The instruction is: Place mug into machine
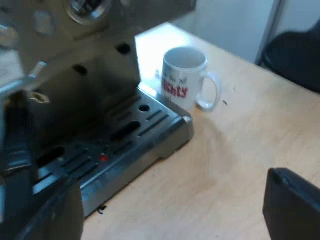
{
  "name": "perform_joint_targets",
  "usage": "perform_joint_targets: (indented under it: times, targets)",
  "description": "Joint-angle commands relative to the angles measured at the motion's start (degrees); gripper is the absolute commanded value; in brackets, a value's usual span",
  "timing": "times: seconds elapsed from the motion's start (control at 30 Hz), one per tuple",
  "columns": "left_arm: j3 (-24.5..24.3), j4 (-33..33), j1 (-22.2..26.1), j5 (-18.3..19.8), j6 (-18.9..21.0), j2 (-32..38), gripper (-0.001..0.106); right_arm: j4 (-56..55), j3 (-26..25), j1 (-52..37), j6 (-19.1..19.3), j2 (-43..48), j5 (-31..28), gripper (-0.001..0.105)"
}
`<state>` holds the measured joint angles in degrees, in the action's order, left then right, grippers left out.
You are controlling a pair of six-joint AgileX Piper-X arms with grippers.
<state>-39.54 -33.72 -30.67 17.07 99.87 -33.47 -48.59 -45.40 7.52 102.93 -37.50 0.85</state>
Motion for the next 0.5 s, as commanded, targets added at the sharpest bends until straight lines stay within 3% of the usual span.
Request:
perform_joint_targets:
  times: [0.03,0.13,0.3,0.5]
  targets:
    - [-0.37,2.94,-1.9,-1.96,0.84,-0.97,0.074,1.24,-0.62,2.41,-0.25,-1.37,-2.19,0.051]
    - [-0.37,5.2,-4.39,-2.4,1.7,-2.83,0.074,2.98,-0.62,7.42,-1.26,-4.32,-6.83,0.051]
    - [-0.37,4.82,-5.15,-2.4,1.72,-4.24,0.074,10.85,1.08,13.33,-7.97,-8.73,-11.83,0.052]
    - [-0.37,4.84,-5.15,-2.28,1.72,-4.21,0.074,17.48,6.53,13.37,-8.98,-11.2,-12.31,0.06]
